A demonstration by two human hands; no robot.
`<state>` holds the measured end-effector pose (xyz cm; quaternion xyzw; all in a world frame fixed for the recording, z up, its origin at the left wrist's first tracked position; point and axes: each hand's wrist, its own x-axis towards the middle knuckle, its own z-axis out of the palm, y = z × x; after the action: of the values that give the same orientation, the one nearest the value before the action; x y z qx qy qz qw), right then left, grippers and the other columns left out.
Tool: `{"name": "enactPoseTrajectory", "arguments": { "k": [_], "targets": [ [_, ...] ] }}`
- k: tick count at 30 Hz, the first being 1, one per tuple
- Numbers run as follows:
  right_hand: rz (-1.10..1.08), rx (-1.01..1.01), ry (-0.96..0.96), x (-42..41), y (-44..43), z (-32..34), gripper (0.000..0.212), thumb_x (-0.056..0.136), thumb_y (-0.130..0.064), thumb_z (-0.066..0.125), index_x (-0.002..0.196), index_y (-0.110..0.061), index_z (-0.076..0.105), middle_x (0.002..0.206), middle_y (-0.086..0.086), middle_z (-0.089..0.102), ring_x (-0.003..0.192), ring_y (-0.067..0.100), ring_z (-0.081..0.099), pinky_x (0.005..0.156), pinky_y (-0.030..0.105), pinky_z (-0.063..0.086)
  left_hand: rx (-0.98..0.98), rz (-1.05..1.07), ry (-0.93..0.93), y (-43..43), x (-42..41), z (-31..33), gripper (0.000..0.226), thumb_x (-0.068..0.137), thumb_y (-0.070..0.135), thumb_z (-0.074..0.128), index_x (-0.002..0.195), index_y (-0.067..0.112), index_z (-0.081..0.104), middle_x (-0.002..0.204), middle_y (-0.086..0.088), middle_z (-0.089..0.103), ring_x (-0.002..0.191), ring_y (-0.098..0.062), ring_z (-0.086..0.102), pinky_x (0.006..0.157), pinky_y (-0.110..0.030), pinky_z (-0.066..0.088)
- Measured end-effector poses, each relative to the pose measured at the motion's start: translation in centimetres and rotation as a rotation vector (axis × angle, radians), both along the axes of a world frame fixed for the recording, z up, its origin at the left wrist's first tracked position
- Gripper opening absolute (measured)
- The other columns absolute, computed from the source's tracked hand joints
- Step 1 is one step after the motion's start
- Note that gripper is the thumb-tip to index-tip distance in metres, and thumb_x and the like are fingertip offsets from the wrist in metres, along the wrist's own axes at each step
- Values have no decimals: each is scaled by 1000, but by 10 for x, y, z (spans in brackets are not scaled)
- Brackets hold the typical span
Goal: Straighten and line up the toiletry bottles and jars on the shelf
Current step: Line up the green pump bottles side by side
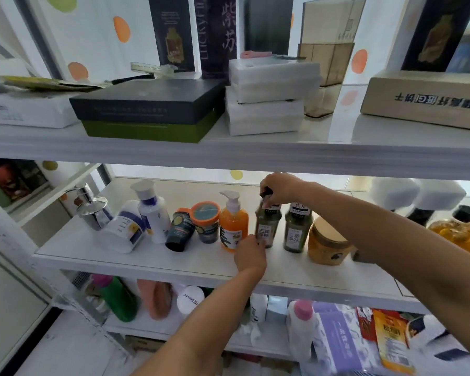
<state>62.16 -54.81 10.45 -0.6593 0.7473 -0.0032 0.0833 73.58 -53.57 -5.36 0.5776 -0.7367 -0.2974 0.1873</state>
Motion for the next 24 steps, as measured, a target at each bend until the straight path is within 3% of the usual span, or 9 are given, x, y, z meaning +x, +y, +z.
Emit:
{"name": "enactPoseTrajectory", "arguments": {
  "k": [9,12,14,17,20,24],
  "targets": [
    [-12,67,-12,-1,-5,1,39,76,-29,75,109,-15,62,108,3,67,97,20,60,78,30,48,-72,42,-174,-2,15,-7,33,97,42,47,105,15,62,107,-4,66,99,-21,62,80,-30,49],
    [-10,131,-43,10,-12,7,52,75,-31,77,120,-16,56,121,3,61,107,21,58,83,30,48,-34,130,-219,-5,28,-10,37,96,44,47,113,14,60,115,-7,63,110,-23,55,89,-33,47],
    [20,137,-83,21,-17,10,67,75,-37,76,132,-20,46,134,1,53,120,21,51,93,33,45,21,201,-211,-11,36,-9,42,95,42,48,123,11,52,123,-8,58,117,-24,50,92,-36,45],
    [111,82,66,44,-29,6,75,77,-49,70,140,-25,37,136,0,53,122,22,50,96,36,43,66,229,-150,-20,44,-5,56,91,44,55,132,10,37,129,-11,53,122,-26,48,90,-38,45],
    [151,68,142,63,-41,-9,75,80,-47,68,142,-21,34,133,5,55,118,26,53,93,37,46,57,159,-95,-24,47,-4,57,90,44,57,132,12,34,130,-12,53,121,-27,50,89,-38,46],
    [132,49,134,67,-48,-15,61,84,-38,67,134,-13,44,128,9,58,112,27,57,88,38,50,50,128,-76,-29,49,-5,51,91,43,55,129,12,37,128,-12,55,117,-28,53,88,-37,47]
  ]
}}
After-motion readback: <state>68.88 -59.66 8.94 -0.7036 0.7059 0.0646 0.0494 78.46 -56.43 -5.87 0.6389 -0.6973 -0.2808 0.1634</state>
